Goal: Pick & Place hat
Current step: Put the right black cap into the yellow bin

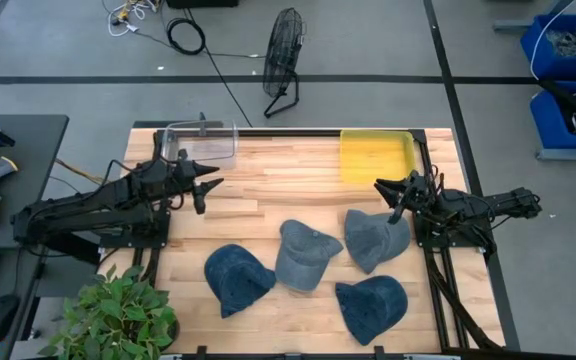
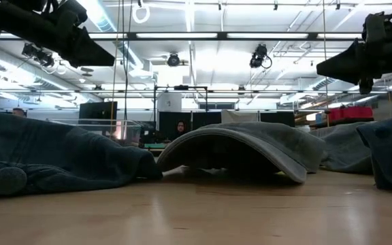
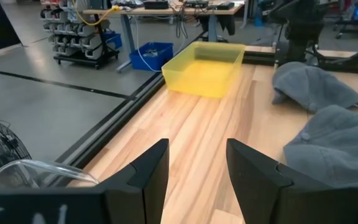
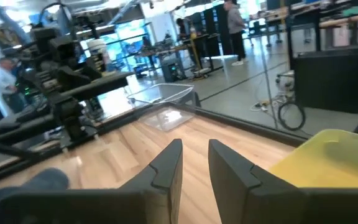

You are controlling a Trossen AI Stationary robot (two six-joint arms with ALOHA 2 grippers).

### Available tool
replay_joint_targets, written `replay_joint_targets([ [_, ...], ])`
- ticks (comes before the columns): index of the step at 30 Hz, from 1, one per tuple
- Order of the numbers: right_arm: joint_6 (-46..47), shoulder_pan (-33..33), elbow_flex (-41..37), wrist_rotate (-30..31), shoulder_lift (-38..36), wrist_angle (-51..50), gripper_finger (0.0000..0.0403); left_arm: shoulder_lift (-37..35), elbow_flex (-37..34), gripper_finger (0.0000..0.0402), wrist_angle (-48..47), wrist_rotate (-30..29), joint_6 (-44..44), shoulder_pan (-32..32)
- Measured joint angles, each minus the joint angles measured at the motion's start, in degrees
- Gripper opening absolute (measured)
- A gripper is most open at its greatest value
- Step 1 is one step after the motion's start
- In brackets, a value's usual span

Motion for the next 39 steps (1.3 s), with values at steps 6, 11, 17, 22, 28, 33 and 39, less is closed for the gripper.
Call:
replay_joint_targets([
  [6,-1.5,0.0,4.2,-2.9,0.2,2.3,0.0122,0.0,0.0,0.0165,0.1,-0.4,-0.3,0.0],
  [11,0.2,0.0,8.6,-5.2,4.5,3.3,0.0175,0.0,0.0,0.0165,0.0,-0.4,-0.3,0.0],
  [17,3.3,0.0,16.3,-7.8,17.1,1.9,0.0207,0.0,0.0,0.0165,0.0,-0.4,-0.3,0.0],
  [22,12.4,0.0,28.4,-11.7,31.2,-9.3,0.0208,0.0,0.0,0.0165,0.0,-0.4,-0.4,0.0],
  [28,32.1,0.0,43.9,-16.5,50.3,-39.1,0.0208,0.0,0.0,0.0165,-0.1,-0.4,-0.4,0.0],
  [33,43.3,0.0,51.0,-22.8,63.6,-56.6,0.0208,0.0,0.0,0.0165,-0.2,-0.4,-0.4,0.0],
  [39,50.1,0.0,51.3,-29.9,74.3,-61.9,0.0208,0.0,0.0,0.0165,-0.5,-0.4,-1.9,0.0],
])
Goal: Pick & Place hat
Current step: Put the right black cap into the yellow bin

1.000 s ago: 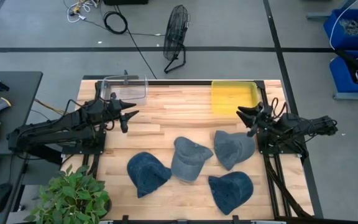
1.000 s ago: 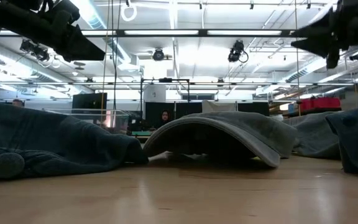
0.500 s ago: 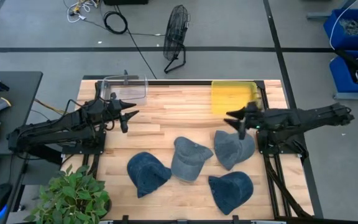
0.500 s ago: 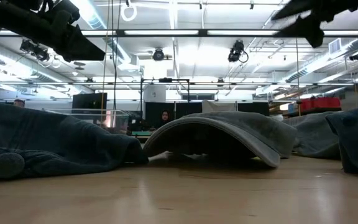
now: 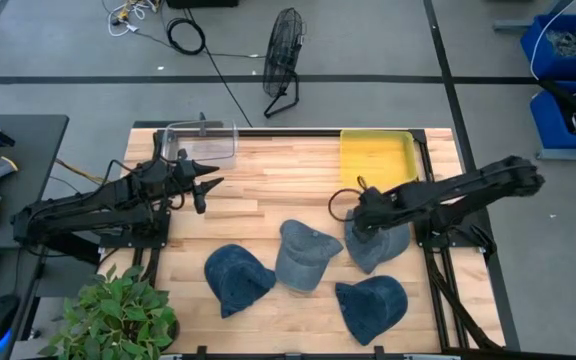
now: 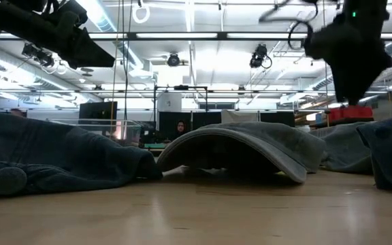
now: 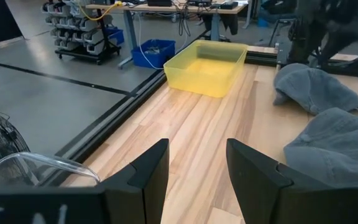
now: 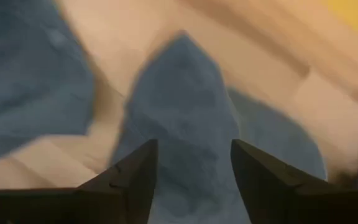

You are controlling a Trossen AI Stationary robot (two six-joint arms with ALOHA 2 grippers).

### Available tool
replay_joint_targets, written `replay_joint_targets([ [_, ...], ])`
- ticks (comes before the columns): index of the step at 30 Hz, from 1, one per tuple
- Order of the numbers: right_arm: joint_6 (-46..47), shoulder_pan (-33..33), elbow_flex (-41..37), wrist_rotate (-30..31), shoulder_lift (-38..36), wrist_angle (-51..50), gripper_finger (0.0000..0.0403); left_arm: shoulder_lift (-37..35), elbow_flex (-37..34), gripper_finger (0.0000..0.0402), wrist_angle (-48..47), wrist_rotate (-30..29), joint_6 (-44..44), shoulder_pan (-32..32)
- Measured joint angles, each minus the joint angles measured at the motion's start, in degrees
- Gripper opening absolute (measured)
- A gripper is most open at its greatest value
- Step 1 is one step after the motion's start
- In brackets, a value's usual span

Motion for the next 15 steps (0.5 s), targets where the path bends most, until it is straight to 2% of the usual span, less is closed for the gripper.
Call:
replay_joint_targets([
  [3,1.2,-0.5,-1.2,0.3,4.0,-0.7,0.0208,0.0,0.0,0.0165,0.0,0.0,0.0,0.0],
  [6,1.1,-1.8,-1.6,-2.1,6.9,-0.2,0.0208,0.0,0.0,0.0165,0.0,0.0,0.0,0.0],
  [10,0.8,-3.5,-1.7,-1.1,9.9,-0.7,0.0207,0.0,0.0,0.0165,0.0,0.0,0.0,0.0],
  [15,-2.5,-6.1,-1.7,-2.8,12.7,-1.1,0.0177,0.0,0.0,0.0165,0.0,0.0,0.0,0.0],
])
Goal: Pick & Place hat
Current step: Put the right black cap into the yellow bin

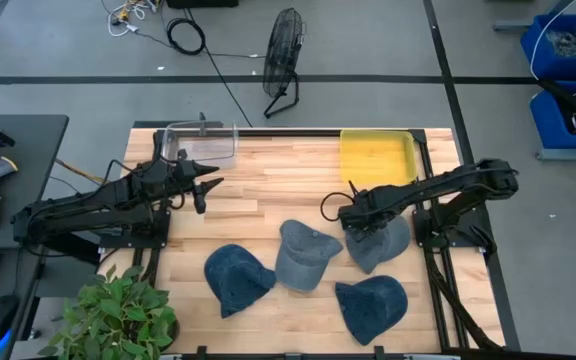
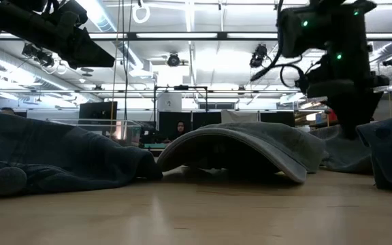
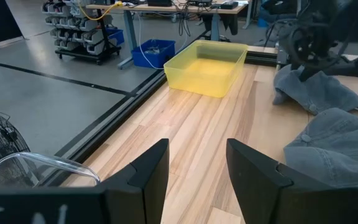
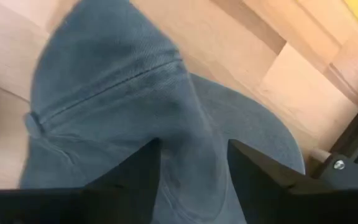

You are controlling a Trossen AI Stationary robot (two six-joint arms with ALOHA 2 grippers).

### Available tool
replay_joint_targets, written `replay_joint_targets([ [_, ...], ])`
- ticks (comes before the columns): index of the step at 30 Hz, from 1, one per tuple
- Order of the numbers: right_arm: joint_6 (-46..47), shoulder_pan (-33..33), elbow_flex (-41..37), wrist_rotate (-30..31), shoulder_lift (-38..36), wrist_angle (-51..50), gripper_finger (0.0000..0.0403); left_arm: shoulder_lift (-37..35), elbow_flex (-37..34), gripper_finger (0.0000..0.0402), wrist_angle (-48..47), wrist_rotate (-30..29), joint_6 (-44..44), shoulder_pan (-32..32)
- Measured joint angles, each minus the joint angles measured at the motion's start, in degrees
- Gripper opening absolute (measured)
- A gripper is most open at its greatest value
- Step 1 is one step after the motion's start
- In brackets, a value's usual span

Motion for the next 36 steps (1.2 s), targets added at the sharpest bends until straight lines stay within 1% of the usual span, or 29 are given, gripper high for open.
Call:
replay_joint_targets([
  [3,-1.6,-1.9,0.0,-2.8,0.8,0.4,0.0126,0.0,0.0,0.0165,0.0,0.0,0.1,0.0],
  [7,-4.6,-4.3,0.0,-4.5,0.5,1.0,0.0024,0.0,0.0,0.0165,0.0,0.0,0.1,0.0],
  [8,-5.1,-5.0,0.1,-5.0,0.1,1.1,0.0013,0.0,0.0,0.0165,0.0,0.0,0.1,0.0],
  [11,-5.5,-7.4,3.0,-9.7,-1.0,-0.2,0.0015,0.0,0.0,0.0165,0.0,0.0,0.1,0.0],
  [13,-6.9,-8.8,6.7,-12.5,-1.6,-2.1,0.0008,0.0,0.0,0.0165,0.0,0.0,0.1,0.0],
  [15,-10.4,-9.6,11.1,-12.7,-2.6,-4.2,0.0005,0.0,0.0,0.0165,0.0,0.0,0.1,0.0],
  [18,-17.9,-10.8,18.1,-8.8,-4.2,-5.7,0.0006,0.0,0.0,0.0165,0.0,0.0,0.1,0.0],
  [20,-22.7,-11.9,22.6,-4.3,-5.5,-5.4,0.0004,0.0,0.0,0.0165,0.0,0.0,0.1,0.0],
  [23,-26.9,-14.2,28.3,4.5,-7.2,-5.4,0.0003,0.0,0.0,0.0165,0.0,0.0,0.1,0.0],
  [26,-28.4,-17.3,31.8,14.0,-9.2,-7.6,0.0002,0.0,0.0,0.0165,0.0,0.0,0.1,0.0],
  [28,-27.7,-20.1,32.5,19.5,-10.4,-10.5,0.0002,0.0,0.0,0.0165,0.0,0.0,0.1,0.0],
  [31,-23.4,-25.4,31.2,23.7,-11.8,-15.0,0.0001,0.0,0.0,0.0165,0.0,0.0,0.1,0.0],
  [33,-20.9,-29.4,28.7,25.1,-12.7,-15.7,0.0001,0.0,0.0,0.0165,0.0,0.0,0.1,0.0],
  [36,-21.1,-34.9,23.5,25.4,-12.8,-12.5,0.0001,0.0,0.0,0.0165,0.1,0.0,0.0,0.0],
])
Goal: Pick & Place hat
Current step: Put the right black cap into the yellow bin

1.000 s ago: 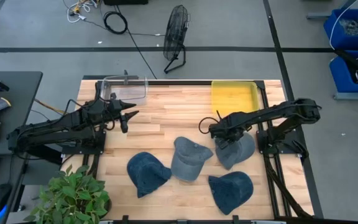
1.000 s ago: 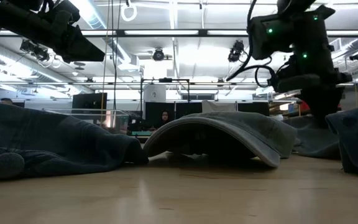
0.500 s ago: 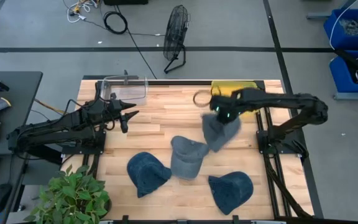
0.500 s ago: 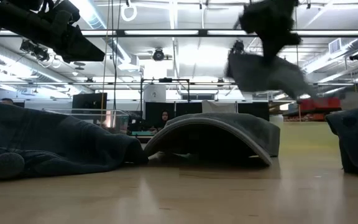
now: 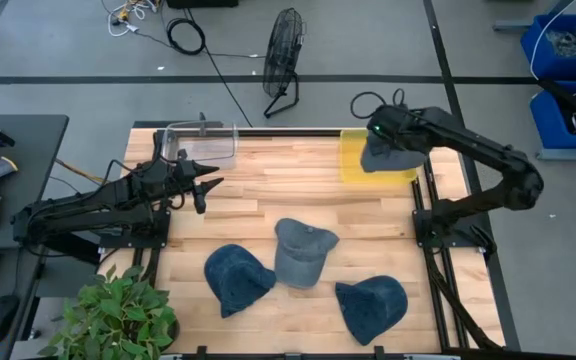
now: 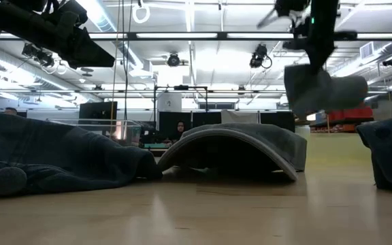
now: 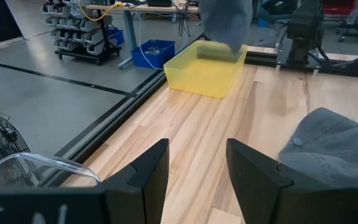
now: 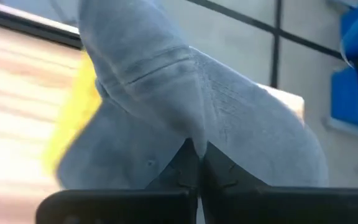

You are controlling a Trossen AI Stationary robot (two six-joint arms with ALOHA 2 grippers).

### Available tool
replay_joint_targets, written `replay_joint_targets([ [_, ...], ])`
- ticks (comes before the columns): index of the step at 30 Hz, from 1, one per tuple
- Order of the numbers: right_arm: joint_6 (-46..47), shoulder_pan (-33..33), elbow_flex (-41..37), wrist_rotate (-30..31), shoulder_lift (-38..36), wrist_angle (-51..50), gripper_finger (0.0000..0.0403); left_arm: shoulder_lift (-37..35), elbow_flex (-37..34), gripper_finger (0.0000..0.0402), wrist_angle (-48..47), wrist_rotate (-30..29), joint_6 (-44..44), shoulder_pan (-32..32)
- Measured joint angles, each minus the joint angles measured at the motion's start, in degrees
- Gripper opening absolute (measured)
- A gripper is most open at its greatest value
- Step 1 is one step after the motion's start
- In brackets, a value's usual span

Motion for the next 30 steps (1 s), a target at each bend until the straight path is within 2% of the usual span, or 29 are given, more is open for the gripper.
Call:
replay_joint_targets([
  [5,-2.1,-6.7,-9.5,-1.3,0.9,11.9,0.0,0.0,0.0,0.0165,0.0,0.0,0.0,0.0],
  [10,-9.0,-11.6,-16.2,-8.3,2.4,22.8,0.0,0.0,0.0,0.0165,0.0,0.0,0.0,0.0],
  [13,-13.4,-13.2,-19.0,-9.3,3.1,27.1,0.0,0.0,0.0,0.0165,0.0,0.0,0.0,0.0],
  [21,-29.9,-14.5,-20.6,-9.4,3.5,27.2,0.0,0.0,0.0,0.0165,0.0,0.0,0.0,0.0],
  [23,-32.4,-14.5,-20.6,-11.6,3.5,27.2,0.0001,0.0,0.0,0.0165,0.0,0.0,0.0,0.0],
  [26,-33.8,-14.5,-20.6,-15.7,3.5,27.7,0.0009,0.0,0.0,0.0165,0.0,0.0,0.0,0.0],
  [30,-33.2,-14.5,-20.6,-16.3,3.5,27.8,0.003,0.0,0.0,0.0165,0.0,0.0,0.0,0.0],
])
